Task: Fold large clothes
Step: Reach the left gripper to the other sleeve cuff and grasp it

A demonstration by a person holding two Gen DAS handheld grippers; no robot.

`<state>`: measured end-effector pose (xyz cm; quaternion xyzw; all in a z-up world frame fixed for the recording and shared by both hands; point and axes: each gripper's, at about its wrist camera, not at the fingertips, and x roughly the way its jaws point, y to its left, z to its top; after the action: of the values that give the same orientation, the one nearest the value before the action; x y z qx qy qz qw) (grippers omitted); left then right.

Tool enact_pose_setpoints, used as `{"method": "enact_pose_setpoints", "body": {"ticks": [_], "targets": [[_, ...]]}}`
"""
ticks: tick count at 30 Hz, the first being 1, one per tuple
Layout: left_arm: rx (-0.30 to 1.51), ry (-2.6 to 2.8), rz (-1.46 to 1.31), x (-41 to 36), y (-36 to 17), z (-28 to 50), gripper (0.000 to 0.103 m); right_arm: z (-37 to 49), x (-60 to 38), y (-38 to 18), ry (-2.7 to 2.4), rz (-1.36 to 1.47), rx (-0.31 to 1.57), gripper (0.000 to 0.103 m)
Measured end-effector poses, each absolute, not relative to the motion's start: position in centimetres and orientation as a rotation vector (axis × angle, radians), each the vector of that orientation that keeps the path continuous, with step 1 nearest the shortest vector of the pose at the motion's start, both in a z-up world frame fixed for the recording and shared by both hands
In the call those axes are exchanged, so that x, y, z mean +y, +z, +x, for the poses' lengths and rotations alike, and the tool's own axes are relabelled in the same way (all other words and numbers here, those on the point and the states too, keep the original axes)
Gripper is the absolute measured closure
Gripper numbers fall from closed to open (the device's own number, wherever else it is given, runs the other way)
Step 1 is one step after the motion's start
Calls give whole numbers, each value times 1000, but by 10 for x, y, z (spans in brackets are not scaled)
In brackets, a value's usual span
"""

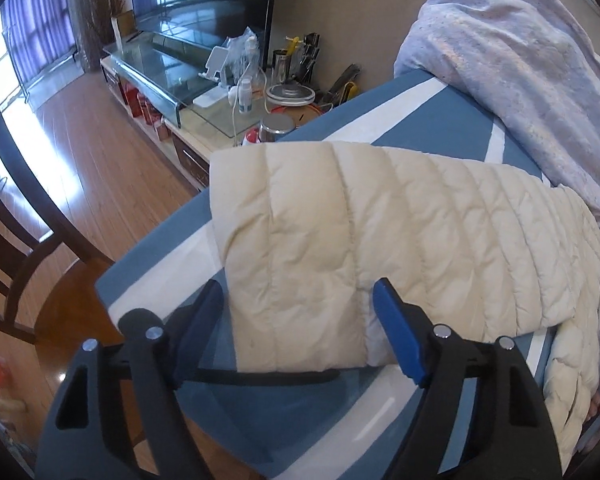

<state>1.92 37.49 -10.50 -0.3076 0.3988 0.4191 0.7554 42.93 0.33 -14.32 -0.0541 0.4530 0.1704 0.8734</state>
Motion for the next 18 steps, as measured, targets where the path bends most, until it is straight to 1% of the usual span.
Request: {"method": "enact_pose_setpoints", "body": {"ticks": [3, 4, 6, 7, 9, 10, 11, 13, 14, 15, 17, 18], "targets": [[864, 918, -664, 375, -106, 21, 28, 429, 3, -143, 358, -112, 946, 1], [861, 919, -663, 374, -106, 22, 30, 429, 3, -143, 358, -112, 946, 1], [855, 924, -661, 374, -106, 23, 39, 429, 3, -143, 358, -112, 946, 1], [851, 926, -662, 374, -106, 23, 41, 429, 3, -143, 358, -111, 946, 1], [846, 932, -667, 374, -105, 23, 54, 429, 3, -143, 358, -112, 947, 1], [842, 932, -673, 375, -104, 22, 59, 429, 3, -143, 358, -112, 947, 1], [839, 931, -680, 375, -104, 22, 68, 429, 3, -143, 358, -112, 947, 1], [824, 907, -714, 377, -104, 21, 79, 429, 3, -143, 358, -112, 947, 1], [818, 896, -728, 377, -104, 21, 86, 429, 3, -143, 358, -112, 947, 1], [816, 892, -732, 377, -104, 21, 91, 429, 3, -143, 358, -112, 947, 1], [817, 899, -721, 376, -101, 23, 96, 429, 2, -143, 359, -112, 947, 1], [819, 905, -708, 375, -98, 26, 97, 429, 2, -143, 358, -112, 948, 1]]}}
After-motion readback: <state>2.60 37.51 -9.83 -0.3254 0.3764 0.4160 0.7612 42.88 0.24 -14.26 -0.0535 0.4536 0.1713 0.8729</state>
